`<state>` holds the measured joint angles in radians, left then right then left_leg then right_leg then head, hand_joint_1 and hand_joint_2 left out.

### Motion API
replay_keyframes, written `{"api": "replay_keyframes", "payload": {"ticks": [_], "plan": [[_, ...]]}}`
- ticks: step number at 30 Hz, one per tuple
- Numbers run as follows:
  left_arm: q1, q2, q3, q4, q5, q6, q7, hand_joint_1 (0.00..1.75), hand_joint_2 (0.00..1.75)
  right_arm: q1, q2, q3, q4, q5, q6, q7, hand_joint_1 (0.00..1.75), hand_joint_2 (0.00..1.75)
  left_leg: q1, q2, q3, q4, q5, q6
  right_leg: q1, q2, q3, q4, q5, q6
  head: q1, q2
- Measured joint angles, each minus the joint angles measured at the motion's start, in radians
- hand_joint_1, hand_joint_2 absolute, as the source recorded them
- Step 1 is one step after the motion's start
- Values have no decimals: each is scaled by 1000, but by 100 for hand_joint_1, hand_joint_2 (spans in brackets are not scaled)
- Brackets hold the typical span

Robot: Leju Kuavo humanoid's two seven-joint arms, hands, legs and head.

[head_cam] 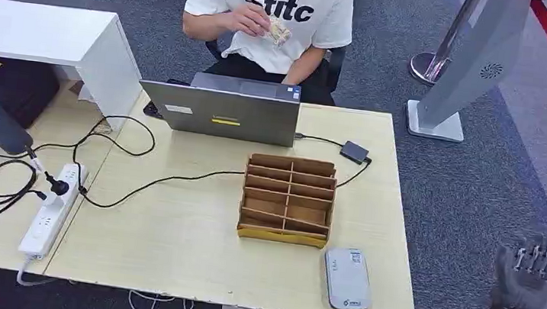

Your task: Pass the card to the sensor for recognition and then transmit it.

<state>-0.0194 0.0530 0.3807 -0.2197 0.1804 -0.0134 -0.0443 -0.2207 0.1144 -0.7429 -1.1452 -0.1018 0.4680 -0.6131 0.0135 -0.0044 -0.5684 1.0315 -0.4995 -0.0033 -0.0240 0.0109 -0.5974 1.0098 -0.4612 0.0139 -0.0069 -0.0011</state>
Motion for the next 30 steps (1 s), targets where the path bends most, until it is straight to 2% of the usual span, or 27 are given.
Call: {"api": "replay_keyframes", "payload": {"ticks": [3, 7, 10, 12, 14, 16, 17, 19, 22, 26, 30], "plan": [[0, -5, 6, 0, -1, 1, 0, 0, 175, 24, 31, 68, -125, 9, -17, -7, 0, 175, 0, -1, 0, 0, 0, 0, 0, -1, 0, 0, 0, 0, 0, 0], [1, -9, 13, 1, -1, 1, 0, 0, 175, 44, 49, 112, -216, 10, -19, -21, 0, 175, 0, -1, -1, 0, 0, 0, 0, -1, 1, 0, 0, 0, 0, 0], [1, -10, 15, 1, -8, 5, 0, 0, 175, 66, 57, 148, -275, 113, -50, -71, 0, 175, -1, -1, -1, 0, 0, 0, -1, -1, 1, 0, 0, 0, 0, 0], [1, -10, 20, 2, -19, 9, -1, 0, 175, 96, 57, 216, -351, 247, -153, -83, 0, 175, -1, -1, -2, 0, 0, 0, -1, -1, 1, 0, 0, 0, 0, 0], [1, -9, 22, 2, -39, 11, -2, 0, 175, 112, 45, 349, -415, 417, -344, -88, 0, 175, 0, 1, -2, 0, 0, 0, 0, 1, 0, 0, 0, 0, 0, 0], [-3, -9, 22, 2, -62, 11, -2, 0, 175, 105, 31, 492, -437, 565, -474, -90, 0, 175, 0, 2, 0, 0, 0, 0, 0, 2, 0, 1, 0, 0, 0, 0], [-4, -9, 22, 2, -76, 8, -2, 0, 175, 91, 23, 561, -439, 648, -516, -77, 0, 175, 1, 3, -1, 0, 0, -1, 0, 2, 0, 1, 0, 0, 0, 0], [-6, -6, 20, 2, -108, -2, -1, 0, 175, 35, 18, 687, -421, 821, -602, -2, 0, 175, 1, 4, -1, 0, 2, -3, 0, 3, -2, 2, 1, -2, 0, 0], [-17, 1, 8, 2, -153, -19, 1, 0, 175, -111, 13, 862, -314, 1041, -725, 162, 0, 175, 1, 4, 0, 0, 4, -4, 1, 4, -2, 2, 3, -3, 0, 0], [-21, 6, -6, 2, -186, -31, 4, 0, 175, -254, 11, 991, -161, 1175, -791, 274, 0, 175, 1, 1, -1, 0, 6, -4, 1, 2, -1, 2, 4, -4, 0, 0], [-26, 7, -26, 2, -217, -45, 12, 0, 175, -395, 11, 1064, 38, 1300, -833, 383, 0, 175, 1, 1, -1, 0, 6, -5, 1, 1, -2, 2, 5, -4, 0, 0]]}}
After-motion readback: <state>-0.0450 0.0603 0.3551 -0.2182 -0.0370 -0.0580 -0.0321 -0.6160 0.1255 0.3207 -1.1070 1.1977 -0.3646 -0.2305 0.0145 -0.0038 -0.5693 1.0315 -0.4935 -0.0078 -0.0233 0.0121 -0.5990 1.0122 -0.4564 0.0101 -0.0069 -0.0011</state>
